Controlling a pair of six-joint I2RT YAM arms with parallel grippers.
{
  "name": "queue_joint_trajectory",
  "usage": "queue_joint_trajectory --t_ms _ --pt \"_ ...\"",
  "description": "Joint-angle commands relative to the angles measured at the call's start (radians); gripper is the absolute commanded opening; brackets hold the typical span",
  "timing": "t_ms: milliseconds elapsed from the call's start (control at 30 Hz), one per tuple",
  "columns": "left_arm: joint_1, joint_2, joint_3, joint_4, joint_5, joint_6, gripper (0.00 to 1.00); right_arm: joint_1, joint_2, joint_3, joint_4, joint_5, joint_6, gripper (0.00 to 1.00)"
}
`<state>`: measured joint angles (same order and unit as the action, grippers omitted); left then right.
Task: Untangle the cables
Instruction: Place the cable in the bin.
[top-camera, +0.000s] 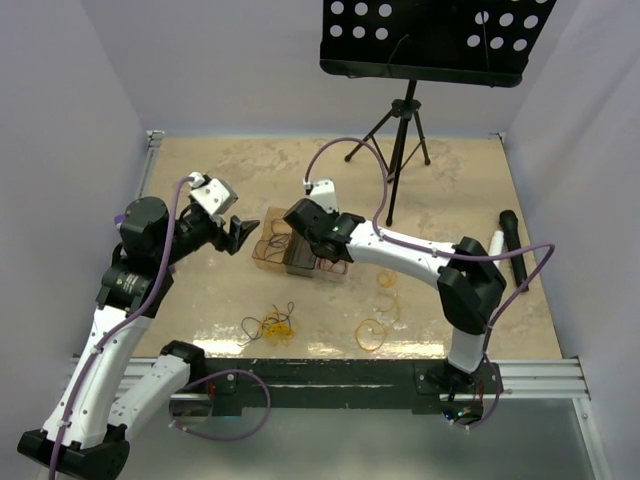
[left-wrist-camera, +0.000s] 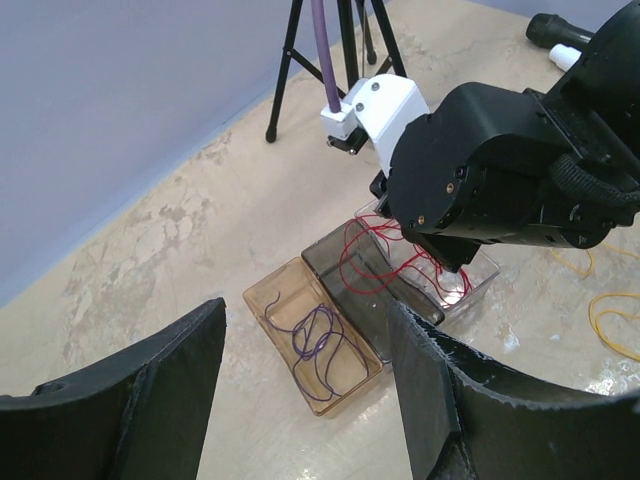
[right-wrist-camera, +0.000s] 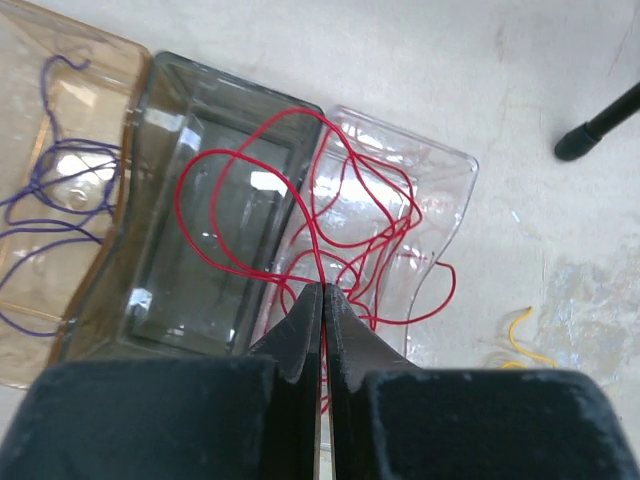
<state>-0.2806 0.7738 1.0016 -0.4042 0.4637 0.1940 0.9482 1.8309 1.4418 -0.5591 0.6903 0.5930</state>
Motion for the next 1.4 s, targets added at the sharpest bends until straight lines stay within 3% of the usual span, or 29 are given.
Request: queue_joint_trajectory --t_ms 0,433,1000,1267,1300,1367 --pt "0.008 -0.013 0.020 0.022 -0.008 0.015 0.70 -0.017 -0.030 -0.050 -0.013 0.040 0.050 0.00" --pt "0.008 -0.008 0.019 0.028 0.004 0.008 0.70 -0.085 -0.176 -0.244 -0.002 0.051 0.071 0.00" --pt "0.008 -0.018 0.006 0.022 0.000 0.019 0.70 -0.085 0.028 -0.090 -0.079 0.097 0.027 0.00" --pt "0.009 -0.019 0.003 0.019 0.000 0.021 0.70 -0.083 -0.005 -0.100 -0.022 -0.004 0.024 0.01" --pt "0.008 -0.019 0.003 0.021 0.000 0.021 0.70 -0.083 -0.007 -0.101 -0.022 -0.012 0.022 0.05" --pt "0.008 -0.019 0.005 0.021 0.001 0.021 0.70 -0.081 -0.009 -0.107 -0.031 -0.017 0.027 0.23"
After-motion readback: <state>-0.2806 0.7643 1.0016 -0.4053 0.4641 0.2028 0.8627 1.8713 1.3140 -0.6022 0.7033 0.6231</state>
